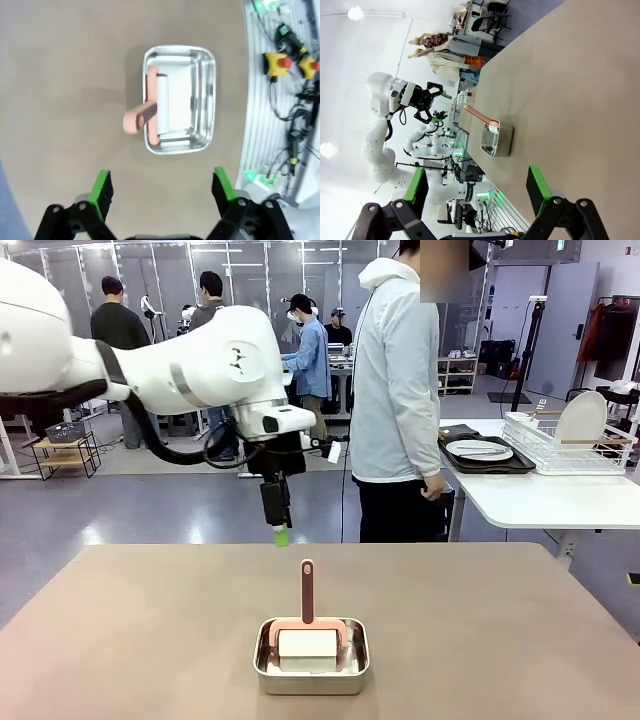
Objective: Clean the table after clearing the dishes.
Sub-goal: When the right (or left) Handle tray is removed, use the right hand (or left hand) to clean the right (or left) side of the table with the Lint Roller.
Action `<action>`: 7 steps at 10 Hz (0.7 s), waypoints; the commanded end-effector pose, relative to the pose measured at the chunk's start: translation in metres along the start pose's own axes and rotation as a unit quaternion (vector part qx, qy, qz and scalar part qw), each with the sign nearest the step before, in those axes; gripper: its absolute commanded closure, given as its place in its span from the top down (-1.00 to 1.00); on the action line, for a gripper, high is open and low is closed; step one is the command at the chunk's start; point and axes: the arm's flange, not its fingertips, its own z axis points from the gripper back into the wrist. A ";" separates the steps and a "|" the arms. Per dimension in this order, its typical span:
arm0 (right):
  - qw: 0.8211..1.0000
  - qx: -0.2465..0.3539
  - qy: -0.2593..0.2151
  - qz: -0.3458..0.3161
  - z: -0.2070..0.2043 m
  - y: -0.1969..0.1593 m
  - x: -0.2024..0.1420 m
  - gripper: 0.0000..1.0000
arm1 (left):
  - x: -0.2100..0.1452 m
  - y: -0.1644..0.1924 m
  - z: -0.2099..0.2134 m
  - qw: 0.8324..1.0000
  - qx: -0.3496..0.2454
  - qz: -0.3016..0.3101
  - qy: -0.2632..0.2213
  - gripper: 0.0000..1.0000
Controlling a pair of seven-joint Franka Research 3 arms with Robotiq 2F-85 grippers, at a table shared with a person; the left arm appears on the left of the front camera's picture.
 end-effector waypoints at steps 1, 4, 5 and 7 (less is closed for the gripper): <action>1.000 0.000 0.004 0.010 0.001 0.001 -0.003 1.00 | 0.017 0.011 -0.006 0.999 -0.017 0.015 0.030 1.00; 1.000 0.000 0.004 0.010 0.001 0.001 -0.003 1.00 | 0.027 0.023 -0.034 0.997 -0.050 0.034 0.047 1.00; 1.000 0.000 0.004 0.010 0.001 0.001 -0.003 1.00 | 0.027 0.024 -0.043 0.996 -0.058 0.036 0.059 1.00; 1.000 0.000 0.004 0.010 0.001 0.001 -0.003 1.00 | 0.027 0.024 -0.055 0.995 -0.070 0.026 0.061 1.00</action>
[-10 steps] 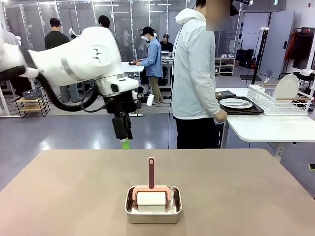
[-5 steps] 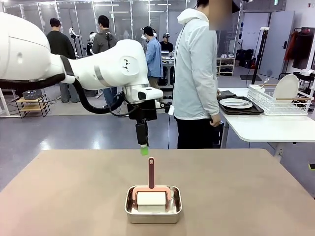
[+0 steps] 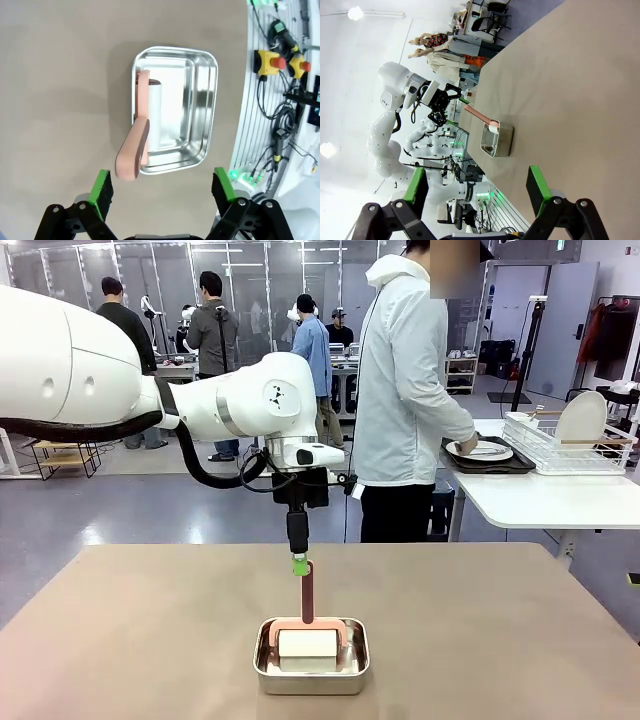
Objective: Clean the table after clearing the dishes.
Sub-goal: When the right (or left) Handle tray is removed, use the right hand (or left hand) to clean the right (or left) side of the table with the Lint Roller.
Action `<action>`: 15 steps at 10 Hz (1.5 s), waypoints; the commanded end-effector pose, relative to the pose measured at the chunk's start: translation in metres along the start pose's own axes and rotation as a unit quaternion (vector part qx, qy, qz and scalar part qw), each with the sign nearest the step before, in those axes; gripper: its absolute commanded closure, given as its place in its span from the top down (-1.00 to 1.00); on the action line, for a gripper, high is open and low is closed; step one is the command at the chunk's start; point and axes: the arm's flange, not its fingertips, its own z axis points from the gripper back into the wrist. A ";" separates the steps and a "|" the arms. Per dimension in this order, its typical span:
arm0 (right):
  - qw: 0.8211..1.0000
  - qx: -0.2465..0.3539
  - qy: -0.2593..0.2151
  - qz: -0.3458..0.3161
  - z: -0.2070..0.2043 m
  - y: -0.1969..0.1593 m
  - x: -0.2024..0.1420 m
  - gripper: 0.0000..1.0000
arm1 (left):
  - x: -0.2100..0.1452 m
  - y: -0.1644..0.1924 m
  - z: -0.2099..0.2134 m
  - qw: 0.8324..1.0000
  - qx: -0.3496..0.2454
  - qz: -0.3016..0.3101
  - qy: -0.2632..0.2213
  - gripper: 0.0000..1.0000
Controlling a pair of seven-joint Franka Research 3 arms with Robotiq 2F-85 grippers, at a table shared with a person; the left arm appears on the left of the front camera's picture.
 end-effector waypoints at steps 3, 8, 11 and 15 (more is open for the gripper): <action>1.000 0.001 0.004 0.009 0.001 0.001 -0.003 1.00 | 0.000 -0.007 -0.016 1.000 -0.002 -0.006 0.010 1.00; 1.000 0.001 0.004 0.009 0.001 0.001 -0.003 1.00 | 0.001 -0.011 -0.040 1.000 0.011 -0.006 -0.006 1.00; 1.000 0.001 0.004 0.009 0.001 0.001 -0.003 1.00 | 0.001 -0.014 -0.043 0.999 0.034 -0.004 0.001 1.00; 1.000 0.001 0.004 0.009 0.001 0.001 -0.003 1.00 | 0.000 -0.015 -0.043 0.999 0.039 -0.016 0.013 -0.26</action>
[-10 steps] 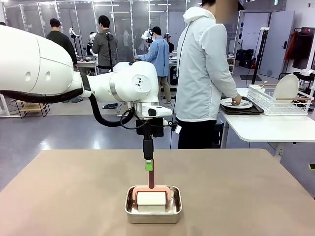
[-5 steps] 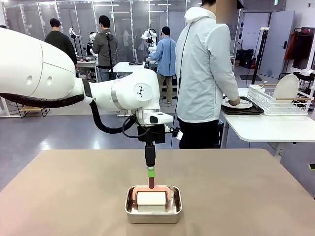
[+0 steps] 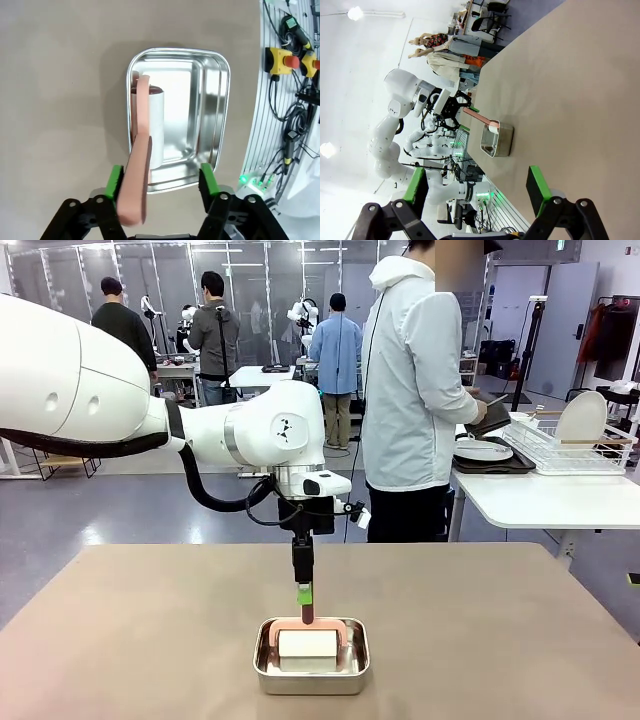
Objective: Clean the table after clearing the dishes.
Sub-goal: When the right (or left) Handle tray is removed, use the right hand (or left hand) to clean the right (or left) side of the table with the Lint Roller.
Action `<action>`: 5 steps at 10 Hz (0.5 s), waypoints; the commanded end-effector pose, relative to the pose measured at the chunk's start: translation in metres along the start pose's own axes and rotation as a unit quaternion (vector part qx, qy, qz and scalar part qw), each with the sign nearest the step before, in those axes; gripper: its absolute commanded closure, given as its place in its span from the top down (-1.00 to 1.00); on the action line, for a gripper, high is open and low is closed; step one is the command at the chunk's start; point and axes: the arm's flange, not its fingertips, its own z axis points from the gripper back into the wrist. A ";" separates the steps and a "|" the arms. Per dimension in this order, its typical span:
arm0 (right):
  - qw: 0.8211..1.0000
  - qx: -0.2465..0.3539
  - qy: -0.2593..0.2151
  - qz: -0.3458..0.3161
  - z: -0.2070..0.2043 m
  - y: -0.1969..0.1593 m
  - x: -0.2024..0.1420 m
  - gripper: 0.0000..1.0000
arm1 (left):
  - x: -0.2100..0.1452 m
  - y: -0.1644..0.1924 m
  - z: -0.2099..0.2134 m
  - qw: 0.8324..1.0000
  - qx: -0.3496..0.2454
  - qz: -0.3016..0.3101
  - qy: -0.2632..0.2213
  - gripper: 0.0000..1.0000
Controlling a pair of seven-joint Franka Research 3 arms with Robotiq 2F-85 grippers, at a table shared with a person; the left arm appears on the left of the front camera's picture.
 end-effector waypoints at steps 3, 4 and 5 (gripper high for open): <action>1.000 0.001 0.004 0.009 0.001 0.001 -0.003 1.00 | -0.008 -0.009 -0.002 1.000 0.020 -0.007 -0.002 -1.00; 1.000 0.001 0.004 0.009 0.001 0.001 -0.003 1.00 | -0.009 -0.009 -0.002 1.000 0.022 -0.008 -0.006 -0.91; 1.000 0.001 0.004 0.009 0.001 0.001 -0.003 1.00 | -0.009 -0.009 -0.002 1.000 0.023 -0.008 -0.009 -1.00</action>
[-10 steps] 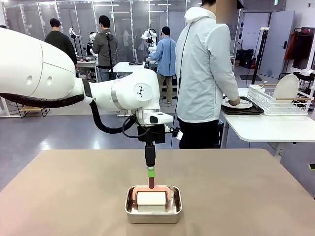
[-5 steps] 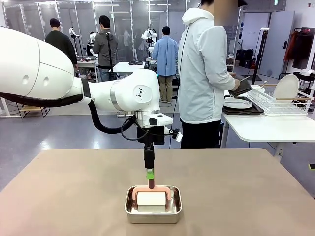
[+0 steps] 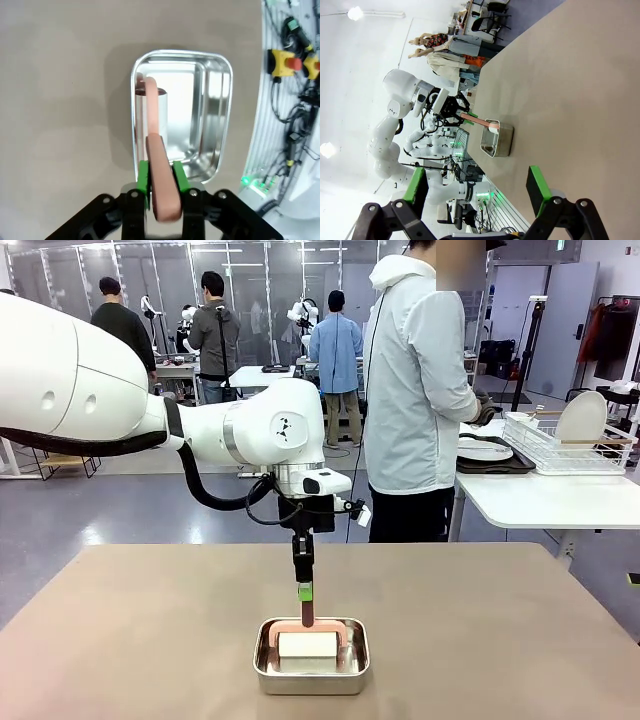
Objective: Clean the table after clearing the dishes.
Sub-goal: When the right (or left) Handle tray is removed, use the right hand (or left hand) to clean the right (or left) side of the table with the Lint Roller.
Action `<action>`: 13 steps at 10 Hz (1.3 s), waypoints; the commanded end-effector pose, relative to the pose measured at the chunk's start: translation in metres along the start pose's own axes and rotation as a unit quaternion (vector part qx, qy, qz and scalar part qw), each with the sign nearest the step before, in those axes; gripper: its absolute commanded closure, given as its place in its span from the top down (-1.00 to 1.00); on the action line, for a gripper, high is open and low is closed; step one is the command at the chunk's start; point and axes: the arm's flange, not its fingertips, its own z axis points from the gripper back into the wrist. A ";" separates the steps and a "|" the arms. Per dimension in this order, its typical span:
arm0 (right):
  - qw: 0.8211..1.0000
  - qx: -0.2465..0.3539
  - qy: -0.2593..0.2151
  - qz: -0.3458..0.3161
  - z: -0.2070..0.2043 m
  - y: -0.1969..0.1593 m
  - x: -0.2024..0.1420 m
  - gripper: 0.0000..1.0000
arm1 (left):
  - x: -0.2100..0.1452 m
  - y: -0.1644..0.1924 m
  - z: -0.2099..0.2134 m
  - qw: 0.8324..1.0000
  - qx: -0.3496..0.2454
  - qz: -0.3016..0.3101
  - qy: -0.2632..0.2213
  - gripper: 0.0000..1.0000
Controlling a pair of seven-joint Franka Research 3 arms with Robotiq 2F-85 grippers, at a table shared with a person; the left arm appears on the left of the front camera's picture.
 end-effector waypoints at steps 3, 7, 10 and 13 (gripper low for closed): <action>1.000 0.001 0.004 0.009 0.001 0.001 -0.003 1.00 | -0.011 -0.010 -0.004 1.000 0.010 -0.007 -0.004 -1.00; 1.000 0.001 0.004 0.009 0.001 0.001 -0.003 1.00 | -0.046 -0.048 0.071 0.996 0.017 0.058 -0.072 -0.70; 1.000 0.001 0.004 0.009 0.001 0.001 -0.003 1.00 | -0.128 -0.072 0.130 0.946 0.068 0.234 -0.214 -0.70; 1.000 0.001 0.004 0.009 0.001 0.001 -0.003 1.00 | -0.209 -0.069 0.121 0.817 0.058 0.470 -0.329 -0.70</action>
